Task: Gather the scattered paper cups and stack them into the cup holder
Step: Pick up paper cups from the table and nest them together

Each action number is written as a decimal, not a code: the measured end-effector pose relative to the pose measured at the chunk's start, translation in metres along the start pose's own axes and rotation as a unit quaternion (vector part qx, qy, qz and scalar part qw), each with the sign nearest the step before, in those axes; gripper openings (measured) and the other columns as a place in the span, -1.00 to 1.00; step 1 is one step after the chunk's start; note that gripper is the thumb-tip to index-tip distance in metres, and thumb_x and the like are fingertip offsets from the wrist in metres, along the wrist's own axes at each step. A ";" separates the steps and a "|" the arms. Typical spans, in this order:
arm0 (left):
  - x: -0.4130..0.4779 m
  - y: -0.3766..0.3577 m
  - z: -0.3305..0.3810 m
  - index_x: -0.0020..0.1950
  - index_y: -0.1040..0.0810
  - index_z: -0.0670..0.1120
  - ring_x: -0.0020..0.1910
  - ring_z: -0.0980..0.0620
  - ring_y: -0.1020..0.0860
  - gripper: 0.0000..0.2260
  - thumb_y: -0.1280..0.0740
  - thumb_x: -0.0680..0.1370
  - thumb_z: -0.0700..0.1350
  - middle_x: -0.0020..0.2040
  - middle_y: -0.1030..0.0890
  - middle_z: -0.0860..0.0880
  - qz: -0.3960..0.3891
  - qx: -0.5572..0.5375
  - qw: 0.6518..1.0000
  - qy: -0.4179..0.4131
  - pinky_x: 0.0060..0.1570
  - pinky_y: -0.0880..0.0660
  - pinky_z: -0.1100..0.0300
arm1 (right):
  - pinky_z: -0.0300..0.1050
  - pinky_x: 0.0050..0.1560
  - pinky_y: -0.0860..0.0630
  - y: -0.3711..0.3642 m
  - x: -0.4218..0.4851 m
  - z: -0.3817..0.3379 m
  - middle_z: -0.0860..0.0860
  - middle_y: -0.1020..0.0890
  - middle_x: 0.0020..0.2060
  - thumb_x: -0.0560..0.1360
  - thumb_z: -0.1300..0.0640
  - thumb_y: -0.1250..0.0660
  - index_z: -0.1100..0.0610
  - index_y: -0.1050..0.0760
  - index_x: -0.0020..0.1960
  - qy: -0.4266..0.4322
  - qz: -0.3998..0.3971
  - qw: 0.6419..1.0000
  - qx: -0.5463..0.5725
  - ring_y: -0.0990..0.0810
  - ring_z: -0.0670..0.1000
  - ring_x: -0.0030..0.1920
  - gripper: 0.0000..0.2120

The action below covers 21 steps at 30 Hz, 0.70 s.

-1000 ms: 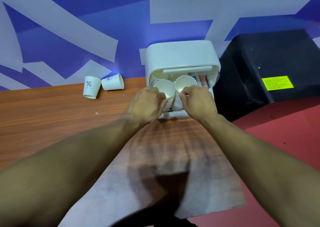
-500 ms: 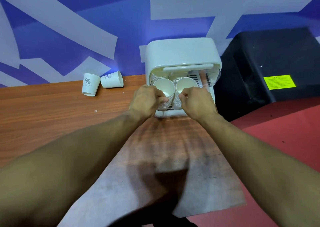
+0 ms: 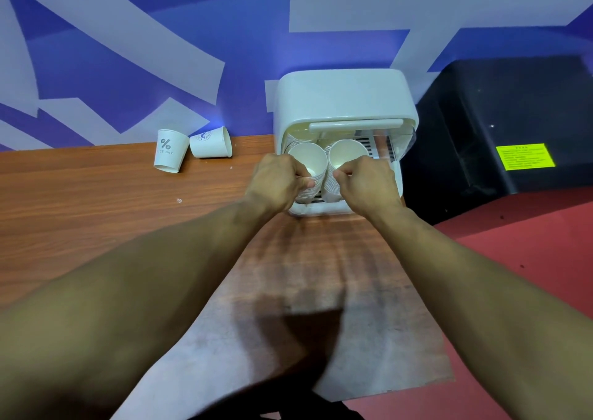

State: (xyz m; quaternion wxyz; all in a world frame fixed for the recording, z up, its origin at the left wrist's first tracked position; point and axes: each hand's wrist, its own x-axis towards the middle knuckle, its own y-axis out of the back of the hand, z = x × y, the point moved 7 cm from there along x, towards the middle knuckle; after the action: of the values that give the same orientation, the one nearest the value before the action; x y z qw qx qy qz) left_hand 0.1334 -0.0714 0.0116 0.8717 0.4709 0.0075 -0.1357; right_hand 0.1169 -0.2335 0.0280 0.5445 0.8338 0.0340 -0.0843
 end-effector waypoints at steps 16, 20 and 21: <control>-0.011 0.008 -0.001 0.26 -0.60 0.07 0.22 -0.01 -0.54 -0.62 -0.49 0.46 0.00 0.16 -0.65 0.00 0.034 -0.001 0.999 0.002 0.16 -0.39 0.16 | -0.06 -0.02 -0.49 0.012 -0.006 -0.014 0.07 -0.66 0.01 0.52 -0.06 -0.32 0.08 -0.61 0.08 0.003 0.036 0.998 -0.055 -0.58 0.15 0.09 -0.74; -0.026 0.026 -0.006 0.32 -0.55 0.03 0.18 0.05 -0.51 -0.51 -0.54 0.40 -0.04 0.23 -0.53 0.06 0.108 -0.056 0.990 -0.072 0.13 -0.42 0.18 | -0.12 -0.03 -0.39 0.025 -0.009 -0.052 0.00 -0.64 0.04 0.51 -0.02 -0.35 0.07 -0.58 0.12 0.071 0.110 0.990 -0.048 -0.58 0.09 0.07 -0.75; -0.028 0.031 -0.012 0.30 -0.56 0.03 0.15 0.07 -0.51 -0.52 -0.54 0.40 -0.01 0.21 -0.52 0.06 0.125 -0.065 0.987 -0.073 0.10 -0.44 0.17 | -0.10 -0.04 -0.40 0.025 -0.008 -0.065 0.00 -0.65 0.03 0.51 -0.02 -0.35 0.07 -0.58 0.11 0.089 0.119 0.988 -0.052 -0.58 0.09 0.05 -0.76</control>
State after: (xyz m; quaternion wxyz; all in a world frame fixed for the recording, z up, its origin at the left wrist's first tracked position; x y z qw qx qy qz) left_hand 0.1152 -0.0392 0.0346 0.9085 0.3997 -0.1064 -0.0595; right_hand 0.1198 -0.1842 0.0769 0.5883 0.8065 -0.0125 0.0575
